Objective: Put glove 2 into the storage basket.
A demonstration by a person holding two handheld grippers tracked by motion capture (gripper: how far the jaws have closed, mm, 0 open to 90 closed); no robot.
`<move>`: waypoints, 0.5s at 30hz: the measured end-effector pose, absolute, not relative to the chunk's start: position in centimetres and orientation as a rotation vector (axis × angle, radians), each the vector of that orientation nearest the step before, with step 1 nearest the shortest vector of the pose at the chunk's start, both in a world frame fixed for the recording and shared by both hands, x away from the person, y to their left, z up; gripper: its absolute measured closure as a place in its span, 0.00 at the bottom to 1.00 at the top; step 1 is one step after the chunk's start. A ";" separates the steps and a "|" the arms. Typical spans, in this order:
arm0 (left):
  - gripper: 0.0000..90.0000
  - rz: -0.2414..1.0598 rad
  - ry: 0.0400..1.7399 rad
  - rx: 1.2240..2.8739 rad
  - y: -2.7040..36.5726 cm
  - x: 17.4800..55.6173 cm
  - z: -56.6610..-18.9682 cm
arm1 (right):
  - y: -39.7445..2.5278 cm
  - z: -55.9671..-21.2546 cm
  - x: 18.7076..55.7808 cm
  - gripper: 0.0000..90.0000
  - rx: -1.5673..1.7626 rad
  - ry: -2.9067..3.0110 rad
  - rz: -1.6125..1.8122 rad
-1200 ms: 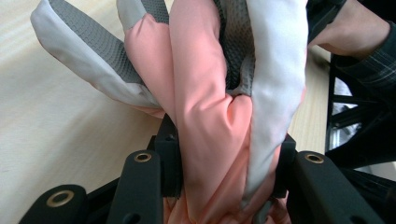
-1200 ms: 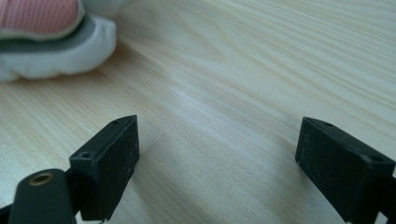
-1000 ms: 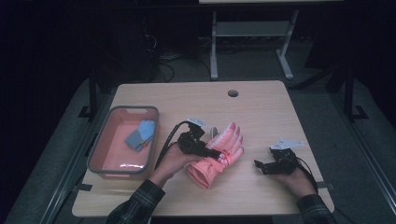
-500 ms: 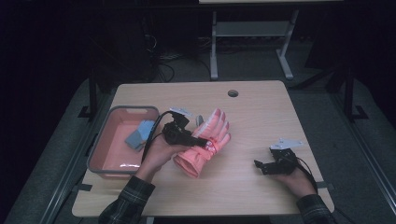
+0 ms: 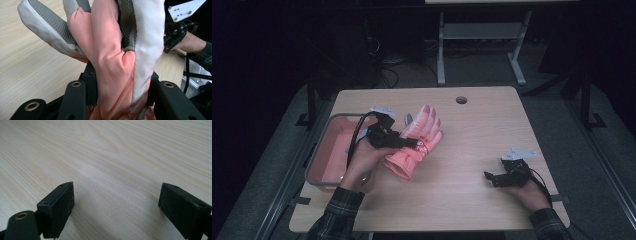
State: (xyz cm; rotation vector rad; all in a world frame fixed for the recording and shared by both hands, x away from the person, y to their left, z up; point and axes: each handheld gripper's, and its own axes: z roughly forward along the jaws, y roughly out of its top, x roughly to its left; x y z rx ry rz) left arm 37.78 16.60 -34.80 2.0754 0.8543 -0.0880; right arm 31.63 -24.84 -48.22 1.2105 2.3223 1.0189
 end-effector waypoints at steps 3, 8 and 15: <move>0.65 -0.074 0.871 2.072 17.3 37.9 -34.6 | -24.8 -48.2 31.6 0.14 1.210 2.322 1.019; 0.65 -0.052 0.895 2.060 18.6 38.0 -34.3 | -24.8 -48.2 31.7 0.14 1.213 2.322 1.019; 0.65 -0.004 0.940 2.028 21.0 37.9 -33.4 | -24.8 -48.2 31.7 0.14 1.211 2.323 1.017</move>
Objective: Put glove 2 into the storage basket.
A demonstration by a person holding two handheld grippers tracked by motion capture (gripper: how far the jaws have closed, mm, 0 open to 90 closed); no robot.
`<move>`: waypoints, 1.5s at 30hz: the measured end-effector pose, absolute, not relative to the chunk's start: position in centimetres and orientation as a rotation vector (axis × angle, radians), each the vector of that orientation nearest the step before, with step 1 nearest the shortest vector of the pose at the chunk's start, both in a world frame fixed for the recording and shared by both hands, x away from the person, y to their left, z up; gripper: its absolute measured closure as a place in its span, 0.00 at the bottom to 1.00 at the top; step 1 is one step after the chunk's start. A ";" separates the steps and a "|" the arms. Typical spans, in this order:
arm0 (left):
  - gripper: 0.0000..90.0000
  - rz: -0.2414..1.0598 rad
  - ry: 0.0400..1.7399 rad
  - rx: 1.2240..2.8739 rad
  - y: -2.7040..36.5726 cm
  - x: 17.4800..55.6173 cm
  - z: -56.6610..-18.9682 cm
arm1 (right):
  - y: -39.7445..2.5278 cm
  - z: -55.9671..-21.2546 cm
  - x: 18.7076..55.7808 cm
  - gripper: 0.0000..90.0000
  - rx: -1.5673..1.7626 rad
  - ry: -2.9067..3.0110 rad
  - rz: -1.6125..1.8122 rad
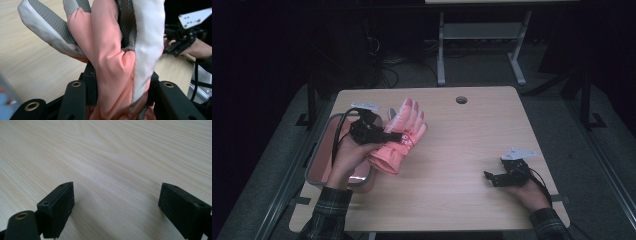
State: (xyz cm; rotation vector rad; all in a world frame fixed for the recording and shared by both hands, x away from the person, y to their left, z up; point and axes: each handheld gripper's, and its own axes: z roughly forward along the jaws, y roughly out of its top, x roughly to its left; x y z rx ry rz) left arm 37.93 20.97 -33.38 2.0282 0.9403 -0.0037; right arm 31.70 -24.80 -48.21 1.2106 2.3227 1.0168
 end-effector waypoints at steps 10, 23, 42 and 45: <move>0.65 0.030 1.002 1.969 24.5 37.8 -32.3 | -24.8 -48.2 31.8 0.14 1.213 2.317 1.015; 0.65 0.076 1.051 1.936 28.1 37.5 -31.6 | -24.8 -48.2 31.8 0.14 1.213 2.317 1.015; 0.65 0.149 1.176 1.915 32.8 37.6 -32.7 | -24.7 -48.2 31.8 0.14 1.218 2.312 1.016; 0.65 0.148 1.190 1.921 33.2 37.9 -33.2 | -24.7 -48.2 31.8 0.14 1.221 2.310 1.016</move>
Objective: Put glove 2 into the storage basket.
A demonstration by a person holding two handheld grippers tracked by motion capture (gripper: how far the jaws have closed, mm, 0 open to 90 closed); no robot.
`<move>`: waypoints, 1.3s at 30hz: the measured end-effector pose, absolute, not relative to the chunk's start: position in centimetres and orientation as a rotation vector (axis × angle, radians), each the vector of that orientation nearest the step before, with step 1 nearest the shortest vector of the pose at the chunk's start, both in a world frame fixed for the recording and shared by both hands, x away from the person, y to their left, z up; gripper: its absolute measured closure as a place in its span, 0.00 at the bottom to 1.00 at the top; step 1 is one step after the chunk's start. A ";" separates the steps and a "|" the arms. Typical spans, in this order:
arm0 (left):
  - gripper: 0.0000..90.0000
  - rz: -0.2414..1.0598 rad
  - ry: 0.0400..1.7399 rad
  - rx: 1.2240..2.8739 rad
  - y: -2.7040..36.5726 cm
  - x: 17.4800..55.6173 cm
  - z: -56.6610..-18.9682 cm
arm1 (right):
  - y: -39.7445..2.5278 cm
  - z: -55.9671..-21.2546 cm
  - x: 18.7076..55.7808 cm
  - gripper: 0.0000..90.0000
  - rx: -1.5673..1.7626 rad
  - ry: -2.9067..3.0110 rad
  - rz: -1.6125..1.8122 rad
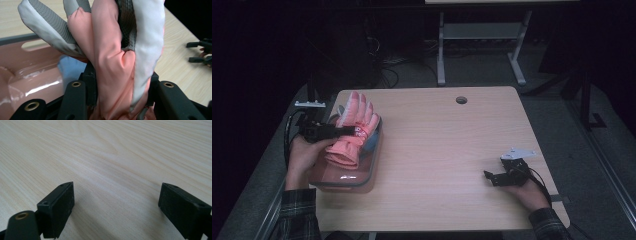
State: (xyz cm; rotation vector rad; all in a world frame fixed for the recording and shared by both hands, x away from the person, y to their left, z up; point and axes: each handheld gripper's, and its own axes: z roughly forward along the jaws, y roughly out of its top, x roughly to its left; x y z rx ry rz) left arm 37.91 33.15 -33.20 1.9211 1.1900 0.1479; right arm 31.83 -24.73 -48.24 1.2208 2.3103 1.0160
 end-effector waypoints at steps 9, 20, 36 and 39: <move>0.65 0.118 1.259 1.935 34.2 38.8 -35.3 | -24.7 -48.2 31.8 0.14 1.219 2.311 1.015; 0.65 0.071 1.301 1.989 33.5 39.8 -37.5 | -24.7 -48.2 31.9 0.14 1.219 2.311 1.014; 0.63 0.025 1.337 2.068 32.9 40.3 -40.3 | -24.7 -48.2 31.9 0.14 1.221 2.311 1.014; 0.63 0.028 1.335 2.077 32.8 40.3 -40.6 | -24.7 -48.2 31.9 0.14 1.226 2.308 1.013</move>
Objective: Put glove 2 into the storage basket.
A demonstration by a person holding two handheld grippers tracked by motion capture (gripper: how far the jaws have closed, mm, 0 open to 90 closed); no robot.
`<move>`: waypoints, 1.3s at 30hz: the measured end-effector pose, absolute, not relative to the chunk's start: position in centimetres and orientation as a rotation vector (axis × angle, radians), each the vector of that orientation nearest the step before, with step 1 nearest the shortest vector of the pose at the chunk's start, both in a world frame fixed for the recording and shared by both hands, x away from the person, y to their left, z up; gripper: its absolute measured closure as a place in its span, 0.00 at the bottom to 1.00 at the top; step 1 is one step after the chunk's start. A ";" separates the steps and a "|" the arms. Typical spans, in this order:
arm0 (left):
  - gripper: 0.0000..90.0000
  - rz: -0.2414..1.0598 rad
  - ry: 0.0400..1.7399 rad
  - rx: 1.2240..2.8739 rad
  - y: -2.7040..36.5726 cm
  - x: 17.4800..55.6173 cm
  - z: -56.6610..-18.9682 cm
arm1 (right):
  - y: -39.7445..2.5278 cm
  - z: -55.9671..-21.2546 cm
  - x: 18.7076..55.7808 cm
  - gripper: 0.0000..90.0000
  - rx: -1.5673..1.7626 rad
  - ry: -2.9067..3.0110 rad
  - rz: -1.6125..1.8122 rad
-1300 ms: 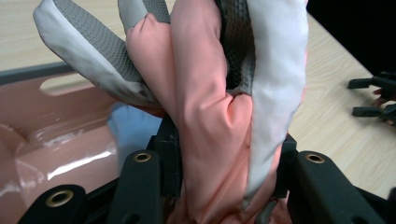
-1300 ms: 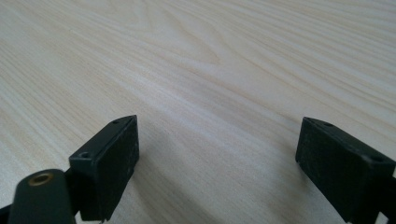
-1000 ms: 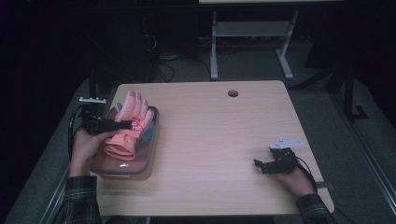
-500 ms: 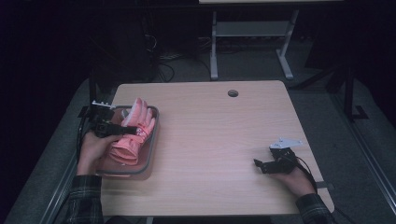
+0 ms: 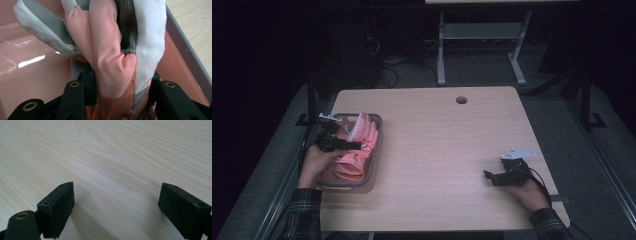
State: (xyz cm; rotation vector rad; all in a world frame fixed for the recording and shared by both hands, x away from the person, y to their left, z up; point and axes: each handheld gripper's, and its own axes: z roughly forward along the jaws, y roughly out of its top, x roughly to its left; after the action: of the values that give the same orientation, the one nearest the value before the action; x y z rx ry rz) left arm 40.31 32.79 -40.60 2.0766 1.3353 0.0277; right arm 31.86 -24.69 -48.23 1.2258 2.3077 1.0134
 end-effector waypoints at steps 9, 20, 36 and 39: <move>0.43 -0.052 1.332 2.019 33.7 40.4 -40.5 | -24.7 -48.2 31.8 0.14 1.222 2.310 1.014; 0.17 0.057 1.300 1.986 35.0 39.7 -38.9 | -24.7 -48.2 31.8 0.14 1.221 2.313 1.015; 0.17 0.273 1.115 1.940 34.7 37.3 -33.7 | -24.7 -48.2 31.8 0.14 1.221 2.313 1.015; 0.17 0.283 1.067 1.955 33.3 37.2 -33.3 | -24.7 -48.2 31.8 0.14 1.221 2.313 1.015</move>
State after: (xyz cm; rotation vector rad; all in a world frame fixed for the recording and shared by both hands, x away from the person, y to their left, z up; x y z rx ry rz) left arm 37.24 33.26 -33.27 1.9547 1.0666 0.2835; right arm 31.85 -24.68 -48.23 1.2213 2.3129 1.0152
